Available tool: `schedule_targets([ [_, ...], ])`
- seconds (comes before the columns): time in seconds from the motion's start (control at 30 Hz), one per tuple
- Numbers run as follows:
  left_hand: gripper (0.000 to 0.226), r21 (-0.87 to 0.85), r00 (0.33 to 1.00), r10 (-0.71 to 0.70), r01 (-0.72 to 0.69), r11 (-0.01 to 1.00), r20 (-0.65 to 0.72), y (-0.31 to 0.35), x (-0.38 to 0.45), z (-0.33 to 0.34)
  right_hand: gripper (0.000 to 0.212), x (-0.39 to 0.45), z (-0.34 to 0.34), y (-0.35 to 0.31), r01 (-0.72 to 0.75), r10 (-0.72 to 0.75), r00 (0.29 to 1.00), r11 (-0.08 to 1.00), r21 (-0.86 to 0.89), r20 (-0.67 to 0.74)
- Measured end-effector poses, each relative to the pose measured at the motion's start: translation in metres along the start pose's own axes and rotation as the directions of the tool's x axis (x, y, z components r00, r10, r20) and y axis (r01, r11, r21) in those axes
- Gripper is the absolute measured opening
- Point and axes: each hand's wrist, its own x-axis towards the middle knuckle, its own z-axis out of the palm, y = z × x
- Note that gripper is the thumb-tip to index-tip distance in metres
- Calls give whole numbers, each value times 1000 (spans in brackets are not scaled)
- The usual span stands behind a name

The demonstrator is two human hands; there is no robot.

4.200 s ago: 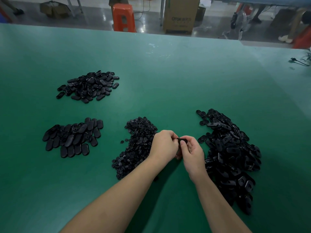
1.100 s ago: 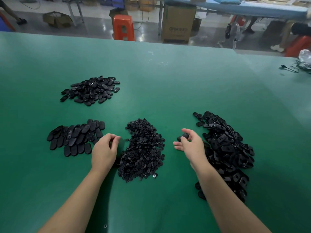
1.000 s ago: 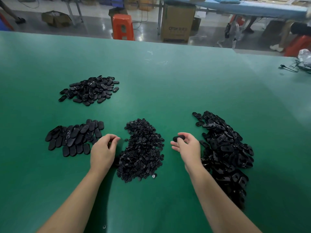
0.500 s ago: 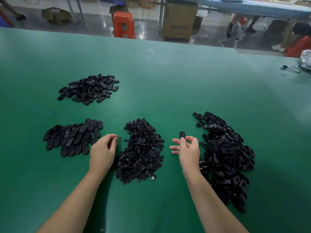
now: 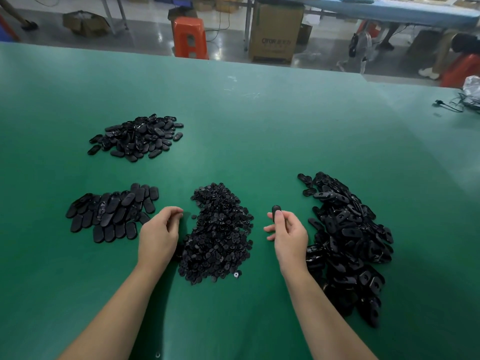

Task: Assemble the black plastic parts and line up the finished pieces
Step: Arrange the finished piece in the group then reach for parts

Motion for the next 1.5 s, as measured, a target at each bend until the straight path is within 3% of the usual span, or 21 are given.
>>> schedule_targets([
  [0.13, 13, 14, 999, 53, -53, 999, -5, 0, 1, -1, 11, 2, -2, 8, 48, -50, 999, 994, -96, -15],
  [0.27, 12, 31, 999, 52, -53, 998, 7, 1, 0, -2, 2, 3, -2, 8, 38, -38, 999, 998, -47, 10],
  [0.43, 12, 37, 999, 48, -48, 998, 7, 4, -3, -4, 38, 1, -3, 9, 71, -67, 996, 996, -55, 61],
  [0.67, 13, 5, 1000, 18, -18, 1000, 16, 5, -4, -4, 12, 0, -1, 9, 107, -104, 994, 991, -76, 39],
  [0.87, 12, -75, 1000, -15, 16, 997, 12, 17, -5, -3, 12, -1, 1, 7, 119, -115, 992, 989, -88, 51],
  [1.0, 13, -294, 988, -91, 124, 948, 125, 58, 2, 10, 19, -2, 1, 8, 118, -110, 992, 985, -130, 63],
  [1.13, 10, -570, 915, -126, 341, 748, 382, 105, 6, 40, 20, 0, 2, 8, 107, -101, 994, 983, -150, 47],
  [1.23, 11, -512, 881, -58, 326, 795, 470, 127, 2, 62, 21, 1, 3, 8, 113, -112, 994, 987, -117, 11],
  [1.33, 11, -396, 858, -84, 319, 861, 507, 137, 0, 77, 20, 2, 3, 8, 122, -124, 992, 987, -101, -14],
  [1.5, 13, -329, 852, -115, 317, 889, 510, 144, -3, 84, 19, 4, 1, 10, 109, -113, 993, 986, -126, -30],
])
